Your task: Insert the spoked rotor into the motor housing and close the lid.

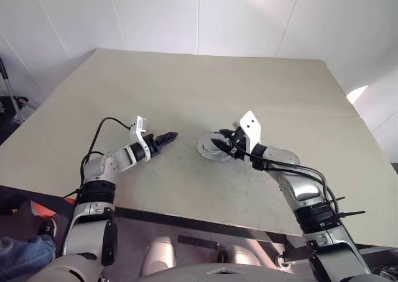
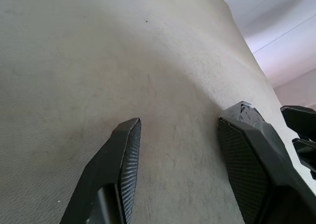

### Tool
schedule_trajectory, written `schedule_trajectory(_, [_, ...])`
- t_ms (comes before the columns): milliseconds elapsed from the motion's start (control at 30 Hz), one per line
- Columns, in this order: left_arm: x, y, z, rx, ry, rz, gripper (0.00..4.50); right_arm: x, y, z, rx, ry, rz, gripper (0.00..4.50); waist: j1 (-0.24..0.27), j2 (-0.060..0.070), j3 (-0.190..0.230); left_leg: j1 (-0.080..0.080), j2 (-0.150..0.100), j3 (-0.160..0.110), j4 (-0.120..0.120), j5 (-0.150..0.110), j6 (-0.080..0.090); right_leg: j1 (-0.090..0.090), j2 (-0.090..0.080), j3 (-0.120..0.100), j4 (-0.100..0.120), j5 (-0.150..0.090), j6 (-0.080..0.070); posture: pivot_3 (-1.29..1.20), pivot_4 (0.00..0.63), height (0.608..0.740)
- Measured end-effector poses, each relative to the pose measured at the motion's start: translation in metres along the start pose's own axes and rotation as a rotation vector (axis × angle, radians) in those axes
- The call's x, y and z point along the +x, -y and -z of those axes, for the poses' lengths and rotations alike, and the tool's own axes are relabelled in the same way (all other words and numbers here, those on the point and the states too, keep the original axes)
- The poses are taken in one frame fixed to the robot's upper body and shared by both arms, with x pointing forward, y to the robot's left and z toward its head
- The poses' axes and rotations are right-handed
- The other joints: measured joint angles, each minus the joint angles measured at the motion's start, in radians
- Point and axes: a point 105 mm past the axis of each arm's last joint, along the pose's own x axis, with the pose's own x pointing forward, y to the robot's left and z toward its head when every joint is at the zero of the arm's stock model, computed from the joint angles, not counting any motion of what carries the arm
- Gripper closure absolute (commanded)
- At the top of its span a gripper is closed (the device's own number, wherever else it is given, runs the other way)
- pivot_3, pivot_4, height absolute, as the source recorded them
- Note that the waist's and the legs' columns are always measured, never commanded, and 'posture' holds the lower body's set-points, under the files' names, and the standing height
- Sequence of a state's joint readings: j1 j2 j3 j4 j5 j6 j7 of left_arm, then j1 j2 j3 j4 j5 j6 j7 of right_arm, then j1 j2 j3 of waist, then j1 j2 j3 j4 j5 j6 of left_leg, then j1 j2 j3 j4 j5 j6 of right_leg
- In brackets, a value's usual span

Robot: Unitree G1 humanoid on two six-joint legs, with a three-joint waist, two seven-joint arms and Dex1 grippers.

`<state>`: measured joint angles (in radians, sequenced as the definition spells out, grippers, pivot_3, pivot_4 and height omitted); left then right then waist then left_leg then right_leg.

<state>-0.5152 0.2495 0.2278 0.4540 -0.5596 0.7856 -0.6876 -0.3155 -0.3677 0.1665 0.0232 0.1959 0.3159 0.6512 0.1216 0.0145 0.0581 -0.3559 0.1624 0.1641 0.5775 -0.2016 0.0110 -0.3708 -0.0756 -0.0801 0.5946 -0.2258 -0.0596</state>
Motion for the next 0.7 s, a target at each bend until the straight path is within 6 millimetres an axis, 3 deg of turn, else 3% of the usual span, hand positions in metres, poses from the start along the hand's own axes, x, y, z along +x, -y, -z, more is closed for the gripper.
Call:
schedule_trajectory(100, [0.0,0.0,0.0,-0.001,-0.001,-0.001,1.88,0.0,-0.002,0.003,0.024,-0.013,-0.016,1.79,0.0,0.0,0.0,0.0,0.0,0.0,0.0,0.0,0.0,0.0,0.0,0.0,0.0,0.0,0.0,0.0,0.0,0.74])
schedule_trajectory(267, [0.0,-0.001,0.0,-0.001,-0.001,-0.005,1.88,0.001,-0.003,0.005,0.034,-0.026,-0.025,0.08,0.0,0.0,0.0,0.0,0.0,0.0,0.0,0.0,0.0,0.0,0.0,0.0,0.0,0.0,0.0,0.0,0.0,0.74])
schedule_trajectory(700, [0.0,-0.002,0.0,0.0,-0.002,-0.018,1.88,0.0,-0.011,0.014,0.03,-0.06,-0.054,0.08,0.0,0.0,0.0,0.001,0.0,0.0,0.0,0.0,0.0,0.0,0.0,0.0,0.001,0.0,0.0,0.0,0.0,0.74])
